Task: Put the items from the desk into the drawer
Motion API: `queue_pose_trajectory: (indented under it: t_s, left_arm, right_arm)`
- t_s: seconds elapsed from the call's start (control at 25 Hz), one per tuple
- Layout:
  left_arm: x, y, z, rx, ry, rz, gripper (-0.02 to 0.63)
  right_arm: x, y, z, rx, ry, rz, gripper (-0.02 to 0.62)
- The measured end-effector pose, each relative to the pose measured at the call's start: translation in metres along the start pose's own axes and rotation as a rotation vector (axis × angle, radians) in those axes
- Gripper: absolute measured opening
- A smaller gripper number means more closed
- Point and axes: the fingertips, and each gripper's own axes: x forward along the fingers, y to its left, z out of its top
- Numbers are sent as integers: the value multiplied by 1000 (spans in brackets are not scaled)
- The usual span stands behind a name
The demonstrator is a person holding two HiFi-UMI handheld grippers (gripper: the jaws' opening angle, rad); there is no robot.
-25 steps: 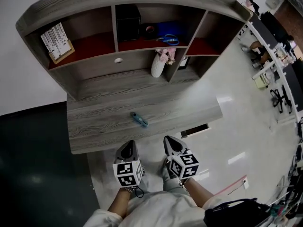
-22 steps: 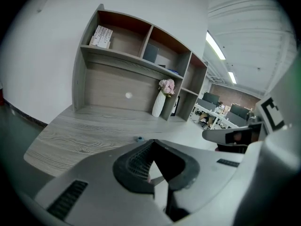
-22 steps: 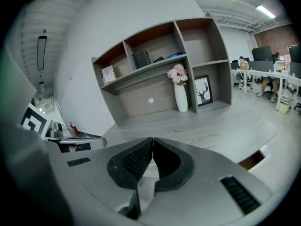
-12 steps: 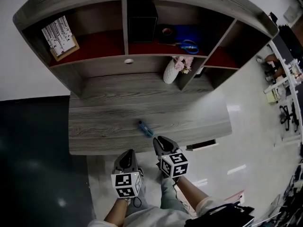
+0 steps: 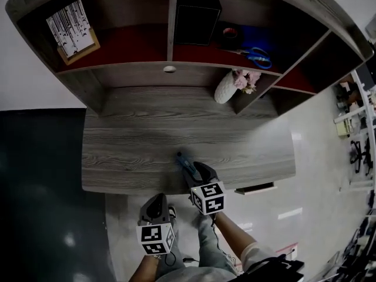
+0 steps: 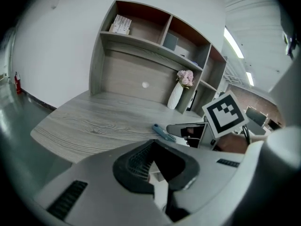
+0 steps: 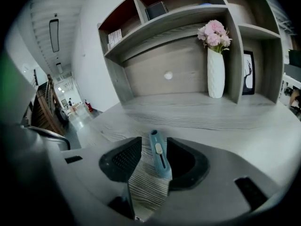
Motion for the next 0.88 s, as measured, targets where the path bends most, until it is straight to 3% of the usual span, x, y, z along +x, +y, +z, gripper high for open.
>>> queue_pose_trajectory:
  t_s: [0.36,0.88]
  left_arm:
    - [12,9,-11,-38,16,5,-2]
    - [17,36,-14,-96,-8,65,-2]
  right_arm:
    - [25,-3,-7,-148,75,1,169]
    - [40,-7,-21,-189,184,-21,164]
